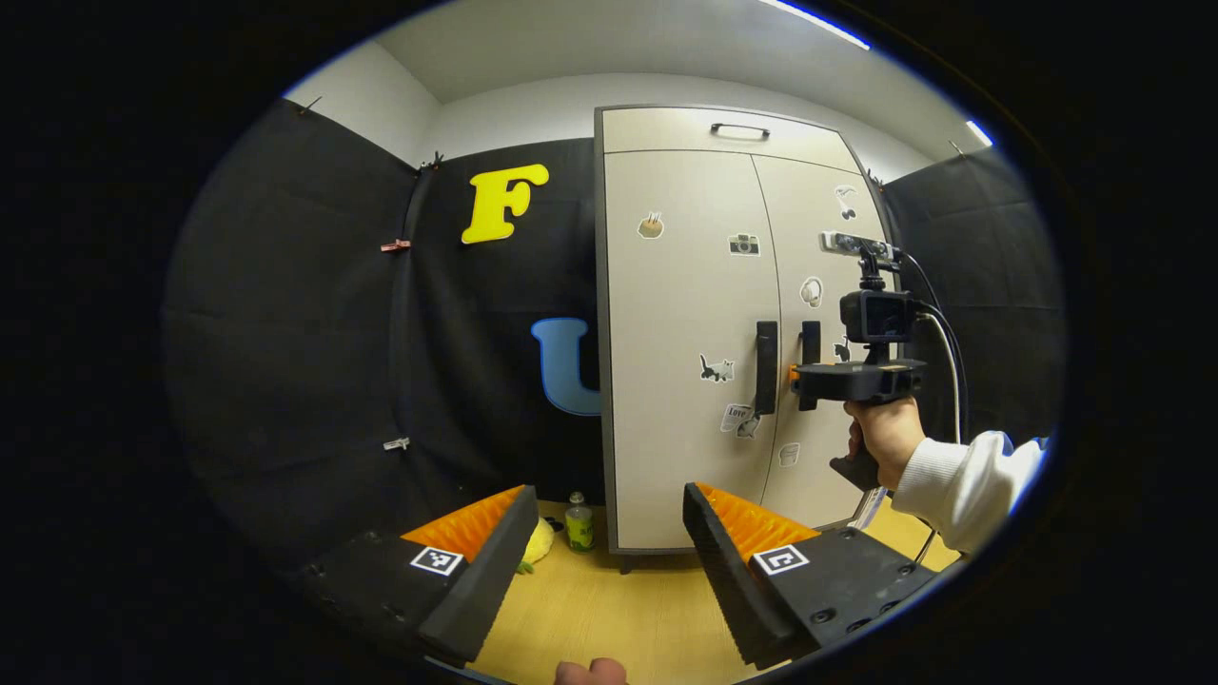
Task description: Open the right door of the double-door shoe cabinet with the right hand, and open the left door with the left hand.
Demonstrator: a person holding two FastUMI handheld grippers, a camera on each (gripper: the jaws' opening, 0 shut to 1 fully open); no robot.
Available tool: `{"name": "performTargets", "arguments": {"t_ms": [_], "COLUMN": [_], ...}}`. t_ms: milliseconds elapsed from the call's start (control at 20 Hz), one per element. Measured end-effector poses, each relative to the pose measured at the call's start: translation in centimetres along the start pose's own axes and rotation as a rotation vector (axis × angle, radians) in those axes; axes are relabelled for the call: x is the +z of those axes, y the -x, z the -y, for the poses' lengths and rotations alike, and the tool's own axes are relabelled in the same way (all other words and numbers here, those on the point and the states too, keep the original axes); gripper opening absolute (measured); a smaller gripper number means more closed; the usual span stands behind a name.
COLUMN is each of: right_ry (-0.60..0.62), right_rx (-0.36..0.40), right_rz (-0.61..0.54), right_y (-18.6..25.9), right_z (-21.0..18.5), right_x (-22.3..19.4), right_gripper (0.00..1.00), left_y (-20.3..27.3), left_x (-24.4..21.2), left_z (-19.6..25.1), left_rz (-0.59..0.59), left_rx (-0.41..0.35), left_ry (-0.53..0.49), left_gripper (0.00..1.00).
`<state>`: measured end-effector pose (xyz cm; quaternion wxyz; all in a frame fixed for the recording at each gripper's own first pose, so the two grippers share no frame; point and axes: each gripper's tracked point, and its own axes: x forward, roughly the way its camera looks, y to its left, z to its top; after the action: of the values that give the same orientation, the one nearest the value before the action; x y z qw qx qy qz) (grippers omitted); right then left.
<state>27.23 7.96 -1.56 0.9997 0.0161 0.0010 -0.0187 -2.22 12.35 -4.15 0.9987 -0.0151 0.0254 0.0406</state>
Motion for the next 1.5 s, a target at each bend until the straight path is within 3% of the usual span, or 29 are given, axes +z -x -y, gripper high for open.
{"name": "performTargets", "arguments": {"t_ms": [50, 500, 850, 1500], "right_ry": [-0.007, -0.011, -0.048, 0.006], "right_rx": [0.007, 0.05, 0.079, 0.094], "right_rz": [-0.008, 0.001, 0.005, 0.018], "right_y": [0.1, 6.0, 9.3, 14.7], "right_z": [-0.1, 2.0, 4.3, 11.4], "right_x": [0.0, 0.5, 0.9, 1.5], "right_gripper": [0.13, 0.13, 0.12, 0.12], "left_y": [0.3, 2.4, 3.0, 0.7], "left_x": [0.1, 1.0, 1.8, 2.4], "left_z": [0.0, 2.5, 6.2, 11.8], "left_rz": [0.002, 0.023, 0.037, 0.042], "left_rx": [0.008, 0.036, 0.011, -0.043], "left_ry": [0.0, -0.014, -0.029, -0.022], "left_gripper": [0.95, 0.95, 0.95, 0.95]}}
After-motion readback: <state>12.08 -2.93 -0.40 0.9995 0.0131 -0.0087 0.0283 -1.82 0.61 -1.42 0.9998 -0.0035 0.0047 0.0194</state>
